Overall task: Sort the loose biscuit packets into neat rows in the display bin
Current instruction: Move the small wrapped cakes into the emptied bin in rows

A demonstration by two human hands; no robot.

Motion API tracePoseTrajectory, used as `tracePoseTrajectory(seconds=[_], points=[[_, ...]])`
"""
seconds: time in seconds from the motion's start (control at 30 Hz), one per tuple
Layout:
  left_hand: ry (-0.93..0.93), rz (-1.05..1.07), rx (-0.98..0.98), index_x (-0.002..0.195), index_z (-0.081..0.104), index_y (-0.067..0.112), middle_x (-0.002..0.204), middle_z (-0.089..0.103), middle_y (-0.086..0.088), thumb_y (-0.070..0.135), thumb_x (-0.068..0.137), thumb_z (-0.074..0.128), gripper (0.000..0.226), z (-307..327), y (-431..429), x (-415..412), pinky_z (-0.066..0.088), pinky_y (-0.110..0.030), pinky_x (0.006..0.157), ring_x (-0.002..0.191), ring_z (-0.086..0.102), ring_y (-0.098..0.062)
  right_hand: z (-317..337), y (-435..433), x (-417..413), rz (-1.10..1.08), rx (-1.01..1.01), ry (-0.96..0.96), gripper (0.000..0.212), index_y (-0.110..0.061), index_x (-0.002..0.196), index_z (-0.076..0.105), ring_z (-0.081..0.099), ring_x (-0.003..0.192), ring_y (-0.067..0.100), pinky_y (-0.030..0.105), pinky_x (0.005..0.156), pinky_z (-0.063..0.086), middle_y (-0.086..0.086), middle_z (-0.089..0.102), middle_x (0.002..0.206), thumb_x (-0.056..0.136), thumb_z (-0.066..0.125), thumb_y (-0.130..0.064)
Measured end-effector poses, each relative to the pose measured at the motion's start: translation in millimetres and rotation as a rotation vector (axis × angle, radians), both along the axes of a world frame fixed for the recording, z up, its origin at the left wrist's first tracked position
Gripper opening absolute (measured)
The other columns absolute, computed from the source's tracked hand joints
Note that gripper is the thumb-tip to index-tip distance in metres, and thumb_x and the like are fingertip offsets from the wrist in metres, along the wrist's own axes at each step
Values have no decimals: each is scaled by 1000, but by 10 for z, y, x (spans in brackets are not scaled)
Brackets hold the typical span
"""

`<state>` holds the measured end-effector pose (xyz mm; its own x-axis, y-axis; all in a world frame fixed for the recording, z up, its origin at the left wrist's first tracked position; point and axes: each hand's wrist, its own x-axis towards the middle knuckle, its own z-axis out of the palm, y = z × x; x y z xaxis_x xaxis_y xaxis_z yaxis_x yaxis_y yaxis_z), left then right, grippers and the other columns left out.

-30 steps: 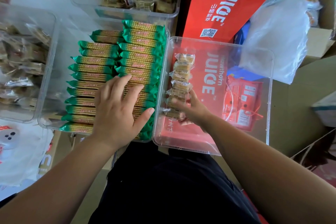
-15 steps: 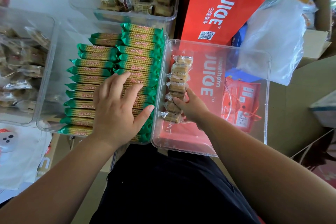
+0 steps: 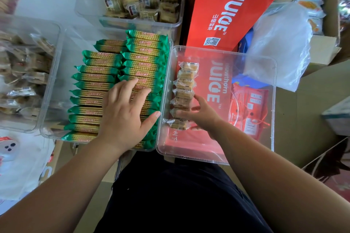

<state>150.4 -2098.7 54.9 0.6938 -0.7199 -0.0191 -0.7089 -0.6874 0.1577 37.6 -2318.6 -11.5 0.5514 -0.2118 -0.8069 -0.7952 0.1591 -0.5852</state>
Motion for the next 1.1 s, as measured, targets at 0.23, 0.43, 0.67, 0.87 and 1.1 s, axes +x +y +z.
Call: tracePoseTrajectory(seconds=[0.23,0.43,0.67,0.87,1.1], points=[[-55,40,-46,134,61,13,145,49,-18,57,95,48,60,131,100,28,37,-58,105,132,45,-44,179,-57,9,24,-249,62,86,-26,154,29,69,97,27,48,83,60,6,62,114,87,50,-76],[-80,170,-100,133,61,13,144,50,-16,53,95,45,57,242,583,363,36,-54,105,132,46,-42,559,130,474,32,-790,-225,57,-26,141,49,48,125,29,46,106,41,8,46,141,96,46,-61],[-55,406,-190,126,64,11,128,60,-20,49,89,43,57,168,1664,1263,42,-54,97,117,52,-45,1031,1081,1374,358,-1202,-520,60,-25,134,57,39,133,33,51,109,34,6,48,140,90,47,-65],[307,623,151,154,32,31,154,37,-17,73,78,58,90,-155,2526,2104,39,-56,110,135,41,-45,1127,1901,2119,781,-1085,-465,60,-33,145,46,14,150,29,50,121,14,3,31,158,94,49,-63],[659,546,336,163,8,30,165,30,-14,85,73,61,119,-553,2598,2502,30,-56,119,145,38,-39,913,2399,2728,985,-1039,-286,67,-36,150,36,13,151,31,49,122,16,6,16,163,92,52,-66]])
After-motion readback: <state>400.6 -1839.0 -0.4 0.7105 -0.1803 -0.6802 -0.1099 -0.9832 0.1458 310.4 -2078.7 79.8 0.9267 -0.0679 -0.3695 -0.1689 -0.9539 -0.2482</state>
